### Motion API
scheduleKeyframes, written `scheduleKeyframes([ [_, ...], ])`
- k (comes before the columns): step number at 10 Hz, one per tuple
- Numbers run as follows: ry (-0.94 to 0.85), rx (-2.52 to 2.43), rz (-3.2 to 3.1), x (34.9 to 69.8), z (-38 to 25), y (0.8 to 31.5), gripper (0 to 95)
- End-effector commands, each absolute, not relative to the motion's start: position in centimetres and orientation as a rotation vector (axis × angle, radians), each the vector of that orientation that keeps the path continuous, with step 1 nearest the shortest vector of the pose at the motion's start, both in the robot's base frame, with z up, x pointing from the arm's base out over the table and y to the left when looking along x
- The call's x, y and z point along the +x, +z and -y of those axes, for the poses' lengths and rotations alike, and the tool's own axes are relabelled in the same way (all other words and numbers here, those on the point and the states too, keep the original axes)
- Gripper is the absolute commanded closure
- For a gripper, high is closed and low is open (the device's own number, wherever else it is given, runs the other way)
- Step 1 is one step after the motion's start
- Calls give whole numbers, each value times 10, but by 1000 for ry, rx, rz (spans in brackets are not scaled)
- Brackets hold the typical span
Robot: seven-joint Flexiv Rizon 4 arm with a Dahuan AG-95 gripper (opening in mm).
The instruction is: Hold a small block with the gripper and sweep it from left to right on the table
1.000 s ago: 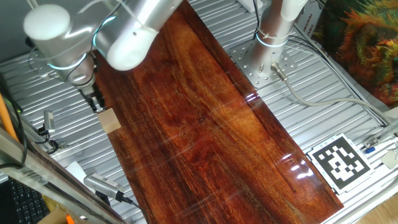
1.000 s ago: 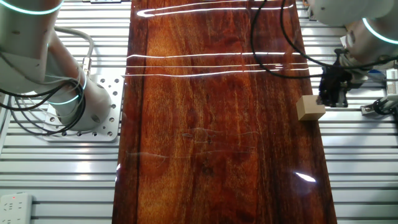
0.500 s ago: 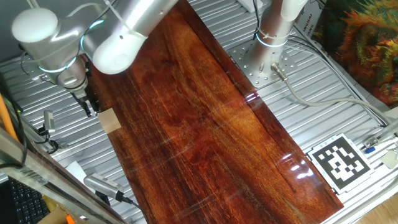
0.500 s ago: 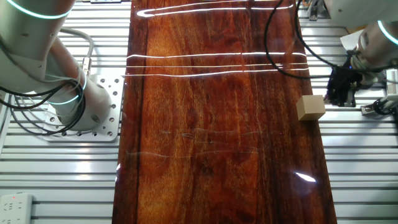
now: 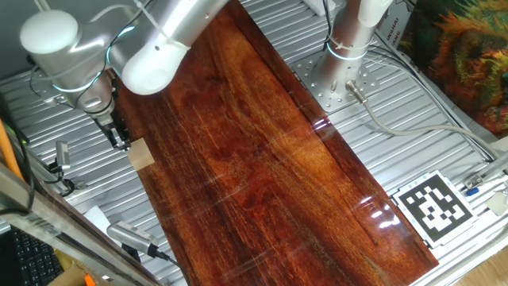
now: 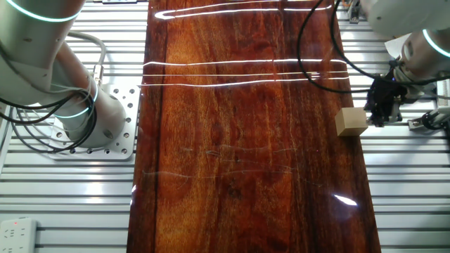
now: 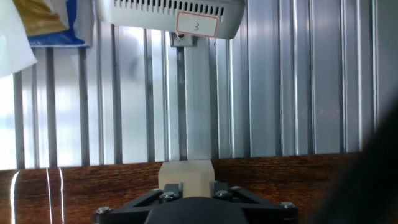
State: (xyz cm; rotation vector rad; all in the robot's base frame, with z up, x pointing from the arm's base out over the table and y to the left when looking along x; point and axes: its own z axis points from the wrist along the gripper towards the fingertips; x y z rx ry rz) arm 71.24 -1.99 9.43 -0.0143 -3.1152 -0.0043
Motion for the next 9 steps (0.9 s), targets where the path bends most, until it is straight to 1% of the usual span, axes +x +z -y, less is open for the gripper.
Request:
scheduleKeyframes([
  [1, -6, -13, 3115, 713, 20, 94, 0],
  [4, -5, -10, 3114, 713, 20, 93, 0],
  [9, -4, -6, 3112, 714, 22, 80, 0],
])
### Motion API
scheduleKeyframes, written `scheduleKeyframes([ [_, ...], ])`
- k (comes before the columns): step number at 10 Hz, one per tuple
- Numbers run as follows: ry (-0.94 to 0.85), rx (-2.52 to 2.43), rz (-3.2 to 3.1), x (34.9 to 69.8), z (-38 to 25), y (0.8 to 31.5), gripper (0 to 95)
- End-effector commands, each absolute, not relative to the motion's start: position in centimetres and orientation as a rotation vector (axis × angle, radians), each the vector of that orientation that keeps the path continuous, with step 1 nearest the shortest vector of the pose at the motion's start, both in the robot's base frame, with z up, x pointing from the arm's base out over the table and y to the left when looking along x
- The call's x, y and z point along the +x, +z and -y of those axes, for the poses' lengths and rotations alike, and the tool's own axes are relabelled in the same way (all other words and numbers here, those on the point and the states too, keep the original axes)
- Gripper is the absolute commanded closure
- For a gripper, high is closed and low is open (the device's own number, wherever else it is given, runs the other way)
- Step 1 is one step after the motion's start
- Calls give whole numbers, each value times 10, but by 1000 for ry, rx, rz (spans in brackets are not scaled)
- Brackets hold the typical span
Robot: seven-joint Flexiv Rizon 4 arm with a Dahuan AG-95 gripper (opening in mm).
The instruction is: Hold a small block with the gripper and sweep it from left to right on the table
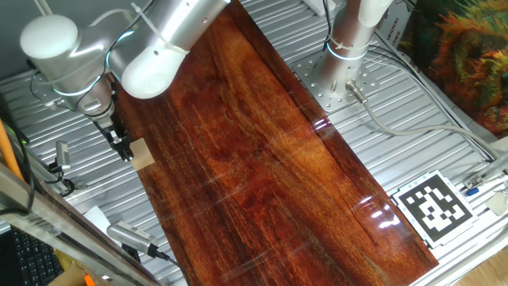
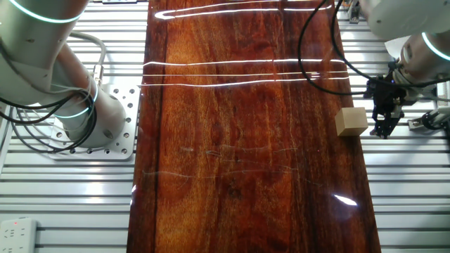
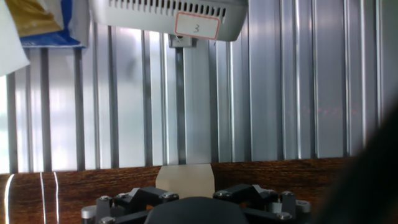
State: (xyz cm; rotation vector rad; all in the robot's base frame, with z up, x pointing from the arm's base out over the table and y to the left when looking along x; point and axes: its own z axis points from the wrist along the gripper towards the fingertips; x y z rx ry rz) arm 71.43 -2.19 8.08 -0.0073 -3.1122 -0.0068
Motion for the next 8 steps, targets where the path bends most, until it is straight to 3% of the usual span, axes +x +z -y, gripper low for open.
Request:
scheduleKeyframes([
  [1, -4, -7, 3111, 715, 23, 78, 0],
  [8, -14, -23, 3106, 716, 4, 54, 0],
])
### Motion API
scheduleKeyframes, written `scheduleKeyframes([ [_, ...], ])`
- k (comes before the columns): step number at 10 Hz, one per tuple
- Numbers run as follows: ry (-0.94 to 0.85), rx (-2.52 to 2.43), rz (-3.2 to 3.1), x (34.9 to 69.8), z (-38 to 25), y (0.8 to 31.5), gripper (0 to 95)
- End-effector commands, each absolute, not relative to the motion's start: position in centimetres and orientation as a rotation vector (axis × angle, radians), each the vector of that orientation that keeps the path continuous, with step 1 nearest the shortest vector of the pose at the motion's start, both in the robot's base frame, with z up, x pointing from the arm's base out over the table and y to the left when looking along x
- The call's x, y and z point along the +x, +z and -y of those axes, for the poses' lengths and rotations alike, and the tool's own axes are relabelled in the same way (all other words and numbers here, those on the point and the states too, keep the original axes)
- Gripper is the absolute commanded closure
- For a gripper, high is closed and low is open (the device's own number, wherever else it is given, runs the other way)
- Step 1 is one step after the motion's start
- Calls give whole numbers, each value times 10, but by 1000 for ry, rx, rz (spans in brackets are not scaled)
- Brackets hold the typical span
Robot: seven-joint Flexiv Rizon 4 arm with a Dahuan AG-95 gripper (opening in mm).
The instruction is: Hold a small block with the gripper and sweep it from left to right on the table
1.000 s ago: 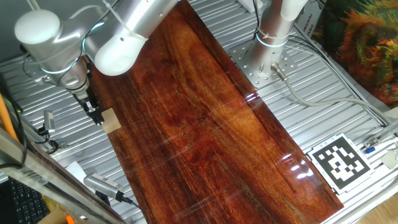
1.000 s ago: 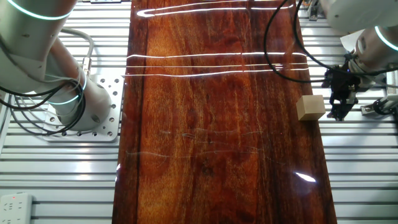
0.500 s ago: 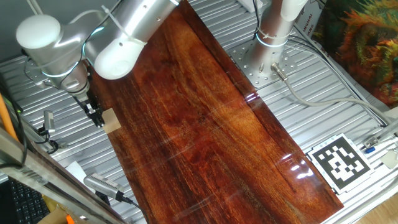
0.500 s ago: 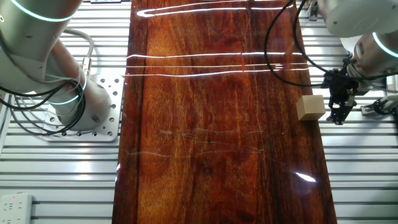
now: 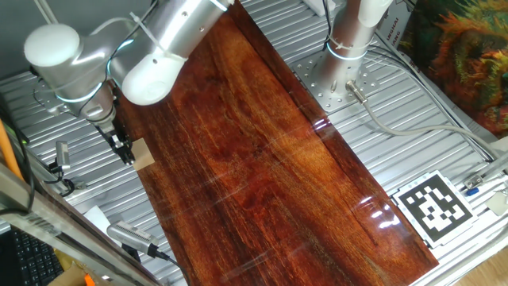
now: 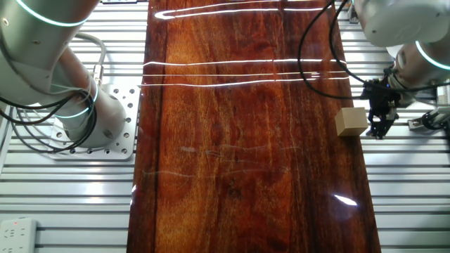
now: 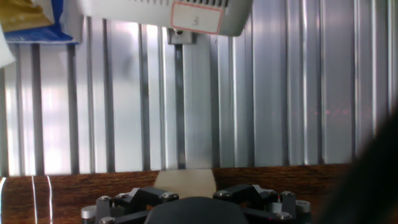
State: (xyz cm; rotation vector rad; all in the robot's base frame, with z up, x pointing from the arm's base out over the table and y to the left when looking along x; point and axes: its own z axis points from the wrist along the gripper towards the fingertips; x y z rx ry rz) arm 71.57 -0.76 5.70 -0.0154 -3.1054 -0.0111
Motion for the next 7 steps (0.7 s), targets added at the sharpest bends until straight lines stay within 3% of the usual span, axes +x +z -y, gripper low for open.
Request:
scheduleKeyframes([
  [1, -12, -17, 3106, 716, 3, 52, 0],
  [7, -12, -14, 3108, 704, 11, 44, 0],
])
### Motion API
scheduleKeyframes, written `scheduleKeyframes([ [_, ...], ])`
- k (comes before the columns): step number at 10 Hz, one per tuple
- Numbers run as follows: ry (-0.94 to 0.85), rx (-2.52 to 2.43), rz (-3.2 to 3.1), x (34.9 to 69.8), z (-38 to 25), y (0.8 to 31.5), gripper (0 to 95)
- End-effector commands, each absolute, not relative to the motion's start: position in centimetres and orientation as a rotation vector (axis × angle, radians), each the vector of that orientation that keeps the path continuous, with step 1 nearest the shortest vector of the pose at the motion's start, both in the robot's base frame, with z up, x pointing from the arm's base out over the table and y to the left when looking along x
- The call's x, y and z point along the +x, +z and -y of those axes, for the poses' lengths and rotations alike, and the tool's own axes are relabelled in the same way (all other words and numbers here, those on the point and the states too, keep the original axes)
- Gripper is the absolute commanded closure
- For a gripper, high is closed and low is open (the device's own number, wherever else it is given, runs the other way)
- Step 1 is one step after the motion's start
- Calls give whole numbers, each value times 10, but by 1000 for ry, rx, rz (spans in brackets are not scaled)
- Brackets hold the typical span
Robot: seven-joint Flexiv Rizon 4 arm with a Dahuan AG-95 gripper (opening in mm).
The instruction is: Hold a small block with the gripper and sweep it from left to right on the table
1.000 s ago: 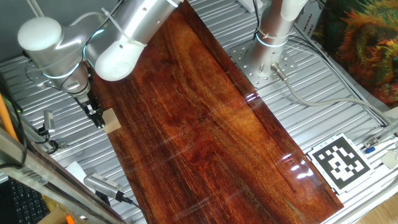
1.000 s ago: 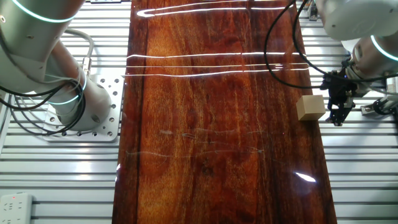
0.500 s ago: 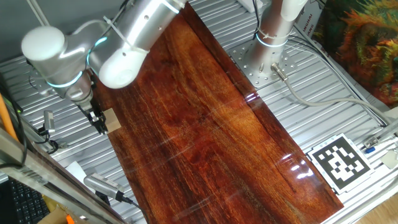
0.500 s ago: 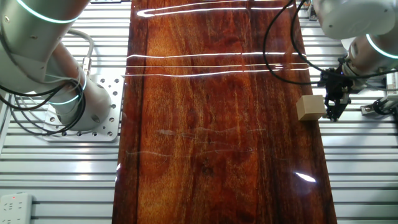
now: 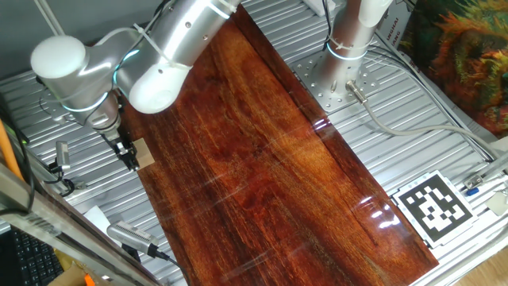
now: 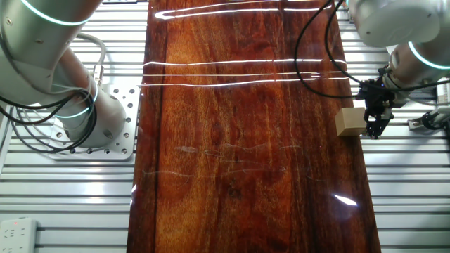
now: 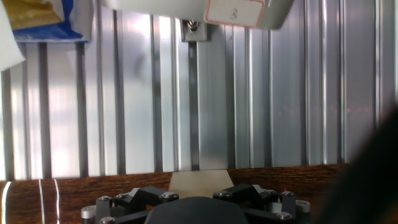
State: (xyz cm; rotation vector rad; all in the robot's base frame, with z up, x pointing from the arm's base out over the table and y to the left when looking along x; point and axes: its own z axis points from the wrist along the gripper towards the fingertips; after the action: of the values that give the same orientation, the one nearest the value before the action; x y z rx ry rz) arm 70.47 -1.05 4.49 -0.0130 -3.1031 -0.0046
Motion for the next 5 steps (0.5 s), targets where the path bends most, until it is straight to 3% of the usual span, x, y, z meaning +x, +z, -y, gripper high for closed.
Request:
scheduleKeyframes([
  [1, -9, -14, 3101, 704, 12, 43, 0],
  [5, -10, -18, 3103, 698, 15, 37, 0],
])
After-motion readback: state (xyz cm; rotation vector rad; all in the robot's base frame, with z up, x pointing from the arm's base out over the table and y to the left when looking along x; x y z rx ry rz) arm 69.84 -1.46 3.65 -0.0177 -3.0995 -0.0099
